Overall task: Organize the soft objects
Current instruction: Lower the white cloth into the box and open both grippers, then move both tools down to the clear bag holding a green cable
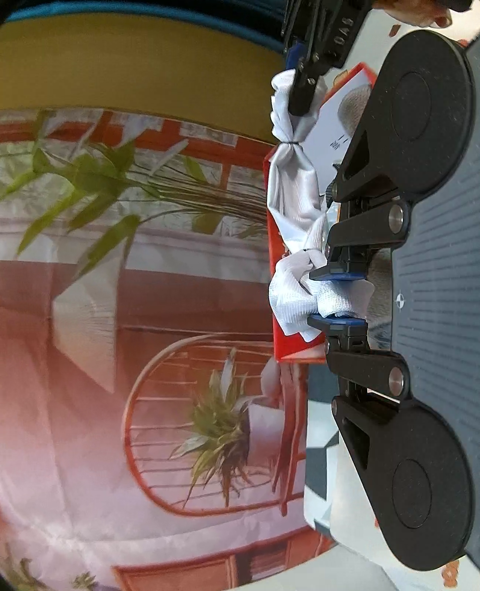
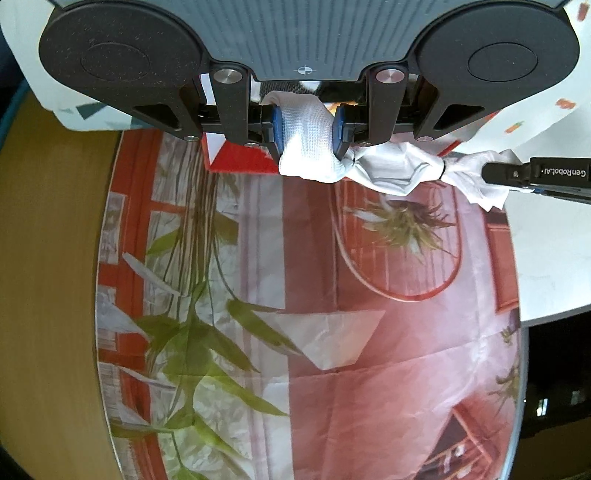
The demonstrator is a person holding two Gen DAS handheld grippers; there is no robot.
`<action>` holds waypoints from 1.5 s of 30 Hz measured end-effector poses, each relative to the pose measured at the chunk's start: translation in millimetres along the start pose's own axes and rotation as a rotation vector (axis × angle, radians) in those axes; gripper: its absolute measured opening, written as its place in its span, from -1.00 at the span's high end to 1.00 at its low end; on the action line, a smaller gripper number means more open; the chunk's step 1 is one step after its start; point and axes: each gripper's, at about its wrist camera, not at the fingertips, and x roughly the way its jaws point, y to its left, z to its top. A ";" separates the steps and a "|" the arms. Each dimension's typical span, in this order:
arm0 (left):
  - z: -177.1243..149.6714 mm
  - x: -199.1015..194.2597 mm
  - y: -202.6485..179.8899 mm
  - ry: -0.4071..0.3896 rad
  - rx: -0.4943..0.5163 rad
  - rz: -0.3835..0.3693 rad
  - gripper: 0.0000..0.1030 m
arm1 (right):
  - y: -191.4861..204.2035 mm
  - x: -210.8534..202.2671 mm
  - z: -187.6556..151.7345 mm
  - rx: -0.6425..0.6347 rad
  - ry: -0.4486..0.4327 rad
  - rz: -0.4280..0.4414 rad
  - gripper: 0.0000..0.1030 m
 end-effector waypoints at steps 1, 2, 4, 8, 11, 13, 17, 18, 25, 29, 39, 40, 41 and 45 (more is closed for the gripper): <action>1.1 10.1 -0.3 0.016 0.000 0.005 0.63 | 0.2 9.4 0.3 -0.006 0.013 -0.008 0.55; 1.1 19.1 0.5 0.030 -0.002 0.009 0.63 | 0.0 21.1 0.0 -0.010 0.033 -0.016 0.55; -0.2 38.0 1.4 0.058 -0.003 0.012 0.63 | -3.2 40.4 -3.1 0.002 0.068 -0.031 0.55; -5.5 59.6 4.1 0.088 0.016 -0.003 0.58 | -8.4 66.6 -13.4 0.035 0.120 -0.047 0.52; -8.5 62.6 6.7 0.092 0.026 -0.039 -0.05 | -9.7 73.9 -21.6 0.030 0.135 -0.071 0.30; -11.3 54.9 6.7 0.058 0.049 -0.054 -0.33 | -10.7 70.9 -24.9 0.025 0.128 -0.058 0.17; -13.4 36.3 3.9 0.035 0.076 -0.076 -0.33 | -10.5 53.7 -27.5 0.025 0.092 -0.037 -0.09; -15.0 28.1 3.7 0.023 0.077 -0.081 -0.33 | -9.7 48.1 -27.6 0.025 0.079 -0.029 -0.13; -36.0 -29.8 1.2 -0.031 0.068 -0.092 -0.33 | 6.3 -0.2 -34.2 0.004 0.013 0.014 -0.19; -55.8 -60.1 2.4 -0.044 0.069 -0.091 -0.33 | 20.9 -26.0 -43.3 -0.015 -0.010 0.040 -0.19; -131.6 -82.8 7.8 0.062 0.009 -0.108 -0.33 | 52.7 -67.2 -102.5 -0.021 0.049 0.080 -0.21; -138.5 -82.4 8.4 0.073 0.001 -0.106 -0.33 | 55.1 -68.5 -111.8 -0.021 0.071 0.077 -0.21; -144.5 -82.2 9.2 0.083 -0.004 -0.103 -0.33 | 58.0 -69.7 -121.3 -0.025 0.094 0.069 -0.21; -166.1 -81.5 12.4 0.118 -0.017 -0.091 -0.33 | 67.5 -75.9 -153.7 -0.038 0.162 0.058 -0.28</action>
